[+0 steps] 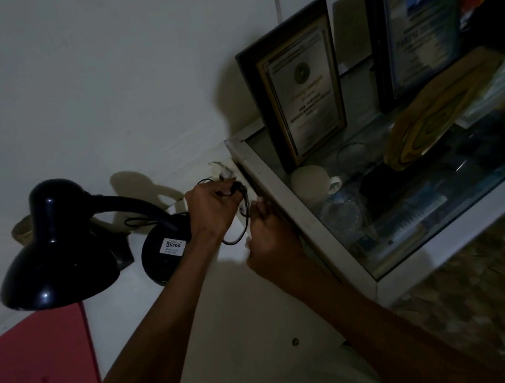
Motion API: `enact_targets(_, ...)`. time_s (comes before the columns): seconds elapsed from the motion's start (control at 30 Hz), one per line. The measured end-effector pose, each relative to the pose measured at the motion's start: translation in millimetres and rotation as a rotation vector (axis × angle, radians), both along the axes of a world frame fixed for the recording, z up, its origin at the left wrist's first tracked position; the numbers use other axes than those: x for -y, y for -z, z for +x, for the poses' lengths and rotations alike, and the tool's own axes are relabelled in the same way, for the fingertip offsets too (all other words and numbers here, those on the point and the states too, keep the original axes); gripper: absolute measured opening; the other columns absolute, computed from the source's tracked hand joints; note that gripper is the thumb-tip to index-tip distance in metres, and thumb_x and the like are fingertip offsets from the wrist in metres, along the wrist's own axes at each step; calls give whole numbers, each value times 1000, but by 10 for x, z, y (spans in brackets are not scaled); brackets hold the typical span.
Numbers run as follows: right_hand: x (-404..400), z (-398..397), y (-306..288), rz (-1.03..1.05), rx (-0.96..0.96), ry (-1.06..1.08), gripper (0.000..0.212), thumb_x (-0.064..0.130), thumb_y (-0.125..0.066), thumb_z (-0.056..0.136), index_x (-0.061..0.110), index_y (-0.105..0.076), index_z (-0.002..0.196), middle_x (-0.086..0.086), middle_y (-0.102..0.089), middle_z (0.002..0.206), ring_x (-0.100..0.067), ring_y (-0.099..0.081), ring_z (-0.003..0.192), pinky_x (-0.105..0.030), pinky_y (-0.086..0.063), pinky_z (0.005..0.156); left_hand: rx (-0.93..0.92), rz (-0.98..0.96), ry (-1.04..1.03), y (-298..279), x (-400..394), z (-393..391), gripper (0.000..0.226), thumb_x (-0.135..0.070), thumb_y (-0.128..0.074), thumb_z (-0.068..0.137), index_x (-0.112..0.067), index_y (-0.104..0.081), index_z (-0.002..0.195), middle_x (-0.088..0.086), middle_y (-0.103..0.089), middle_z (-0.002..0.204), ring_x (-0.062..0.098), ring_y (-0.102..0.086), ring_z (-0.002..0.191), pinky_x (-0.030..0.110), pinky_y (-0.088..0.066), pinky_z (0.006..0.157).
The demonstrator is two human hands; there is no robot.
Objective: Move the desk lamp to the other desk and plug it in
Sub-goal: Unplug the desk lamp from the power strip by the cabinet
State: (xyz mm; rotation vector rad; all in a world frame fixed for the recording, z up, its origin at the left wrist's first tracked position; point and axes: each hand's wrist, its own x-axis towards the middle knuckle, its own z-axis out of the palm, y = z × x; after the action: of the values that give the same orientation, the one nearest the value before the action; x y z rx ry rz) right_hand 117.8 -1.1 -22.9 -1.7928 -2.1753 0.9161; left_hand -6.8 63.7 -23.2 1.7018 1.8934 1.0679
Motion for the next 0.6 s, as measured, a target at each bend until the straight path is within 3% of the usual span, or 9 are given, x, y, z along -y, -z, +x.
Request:
enact_targets(0.13, 17, 16, -12, 21, 4, 0, 81, 16, -56, 95, 1, -5, 155, -18, -5, 164, -31, -7, 152, -33, -9, 122, -22, 19, 3, 1, 55, 26, 24, -19, -79, 79, -4, -77, 99, 12, -78, 89, 14, -68, 73, 19, -49, 70)
enact_targets(0.27, -12, 0, 19, 23, 115, -51, 80, 24, -52, 98, -1, -1, 154, -19, 3, 164, -30, -1, 153, -36, -4, 123, -10, 182, -1, -301, -101, -64, 24, -17, -78, 76, -8, -77, 98, -4, -72, 89, 1, -67, 75, 9, -53, 70)
enact_targets(0.33, -2, 2, 28, 18, 159, -87, 79, 27, -48, 100, -2, 2, 154, -20, 5, 164, -31, 2, 153, -37, 0, 123, -59, 193, 76, -440, -137, -127, 24, -15, -79, 74, -7, -77, 97, 1, -75, 91, 3, -69, 78, 7, -51, 72)
enact_targets(0.4, 9, 11, 42, 40, 131, -76, 75, 27, -44, 102, -2, 2, 154, -21, 4, 164, -30, 1, 153, -36, 1, 123, -97, 161, 85, -416, -29, -126, 25, -9, -80, 75, -6, -77, 99, 10, -77, 96, 16, -72, 84, 19, -54, 77)
enact_targets(0.47, 35, 25, 41, 51, 62, -56, 72, 25, -44, 102, -1, -1, 154, -21, 2, 164, -29, -1, 153, -34, 1, 123, -87, 143, 62, -328, 161, -124, 26, -9, -78, 77, -10, -76, 103, 9, -76, 100, 14, -70, 88, 23, -54, 80)
enact_targets(0.53, 61, 42, 57, 67, 28, -49, 73, 24, -45, 101, 0, -2, 155, -19, 0, 165, -28, -2, 153, -32, -1, 123, -91, 153, 41, -230, 351, -177, 26, -11, -77, 80, -14, -75, 106, 4, -76, 103, 7, -67, 91, 21, -54, 83)
enact_targets(0.6, 86, 58, 39, 54, -27, -25, 74, 21, -50, 99, 3, -6, 156, -15, -6, 165, -27, -6, 153, -32, -7, 123, -109, 186, 14, -184, 544, -263, 27, -10, -76, 81, -16, -75, 107, -5, -73, 102, -3, -62, 90, 9, -50, 84)
